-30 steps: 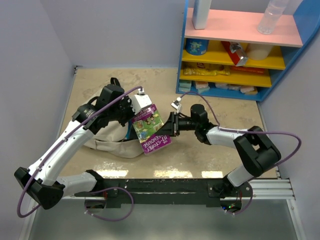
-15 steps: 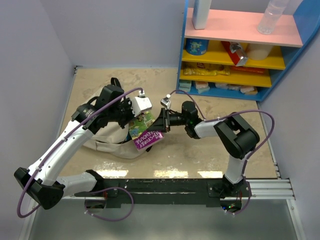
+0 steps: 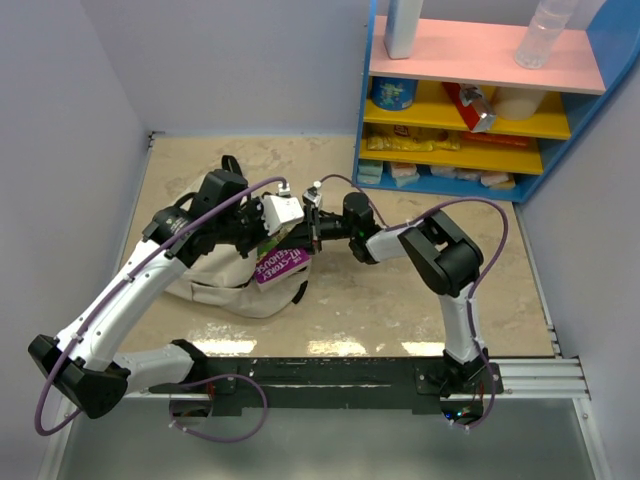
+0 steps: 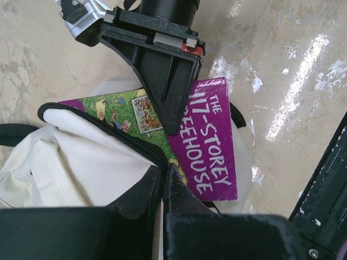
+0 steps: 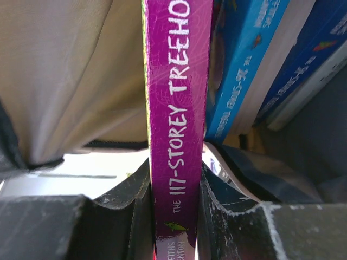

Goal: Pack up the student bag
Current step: Place the book in the student bag.

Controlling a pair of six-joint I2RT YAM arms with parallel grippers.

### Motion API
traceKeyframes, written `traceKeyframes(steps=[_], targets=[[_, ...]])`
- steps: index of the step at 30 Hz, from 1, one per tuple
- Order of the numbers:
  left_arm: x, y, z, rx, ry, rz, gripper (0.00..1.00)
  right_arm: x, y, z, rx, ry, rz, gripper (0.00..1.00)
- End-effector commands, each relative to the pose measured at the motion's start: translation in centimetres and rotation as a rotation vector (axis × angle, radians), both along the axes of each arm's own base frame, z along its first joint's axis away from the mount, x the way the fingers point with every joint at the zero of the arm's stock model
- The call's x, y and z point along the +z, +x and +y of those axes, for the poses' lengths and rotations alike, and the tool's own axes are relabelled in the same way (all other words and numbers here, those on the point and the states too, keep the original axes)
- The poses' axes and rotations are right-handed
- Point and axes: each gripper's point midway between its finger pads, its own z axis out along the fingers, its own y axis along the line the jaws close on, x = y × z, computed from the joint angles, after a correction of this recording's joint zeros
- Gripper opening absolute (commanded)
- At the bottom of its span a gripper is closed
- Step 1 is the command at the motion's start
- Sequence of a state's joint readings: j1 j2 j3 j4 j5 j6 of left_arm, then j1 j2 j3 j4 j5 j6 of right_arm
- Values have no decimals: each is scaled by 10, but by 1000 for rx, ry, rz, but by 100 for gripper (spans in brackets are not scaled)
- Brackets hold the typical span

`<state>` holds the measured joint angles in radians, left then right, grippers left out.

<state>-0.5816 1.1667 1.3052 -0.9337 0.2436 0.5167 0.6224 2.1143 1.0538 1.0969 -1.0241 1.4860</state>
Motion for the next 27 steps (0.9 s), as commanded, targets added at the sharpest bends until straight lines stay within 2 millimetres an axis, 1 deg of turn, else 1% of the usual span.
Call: traceKeyframes(steps=[1,2,3,4,5,7,8,9,12,13,16,17,18,19,20,22,23,25,26,27], targets=[[39,-6,-28,-108,-143,-48,0,40,30,17,-166,-8,-172,0],[37,-7,-29,-115,-145,-37,0,45,33,16,-188,-11,-188,0],[37,-9,-29,-120,-144,-30,0,36,37,16,-207,-60,-163,0],[33,-9,-30,-124,-139,-17,0,38,50,18,-267,-78,-190,0],[33,-10,-31,-137,-138,-8,0,39,53,20,-284,-85,-191,0],[23,-12,-32,-144,-114,43,0,47,60,24,-327,-75,-196,0],[23,-13,-33,-154,-111,53,0,46,62,28,-345,-89,-192,0],[21,-16,-33,-158,-105,71,0,52,68,32,-367,-89,-209,0],[24,-17,-35,-168,-119,70,0,59,76,42,-426,-89,-217,0],[26,-18,-35,-170,-124,64,0,62,76,47,-428,-87,-222,0],[27,-17,-36,-174,-129,56,0,64,72,70,-443,-115,-251,0],[28,-17,-37,-177,-134,55,0,59,62,82,-424,-136,-248,0],[28,-17,-37,-177,-134,55,0,67,60,91,-423,-130,-265,0],[29,-17,-37,-177,-134,53,0,61,57,97,-411,-142,-261,0],[29,-17,-36,-175,-134,53,0,56,44,105,-388,-160,-254,0],[31,-18,-36,-178,-134,45,0,50,36,109,-384,-194,-277,1],[32,-18,-36,-179,-137,39,0,40,22,114,-358,-233,-272,17],[35,-19,-35,-183,-143,29,0,27,10,115,-330,-273,-294,35],[34,-19,-36,-183,-146,28,0,20,2,113,-314,-311,-289,46],[34,-19,-36,-185,-149,30,0,5,-2,106,-306,-351,-286,50]])
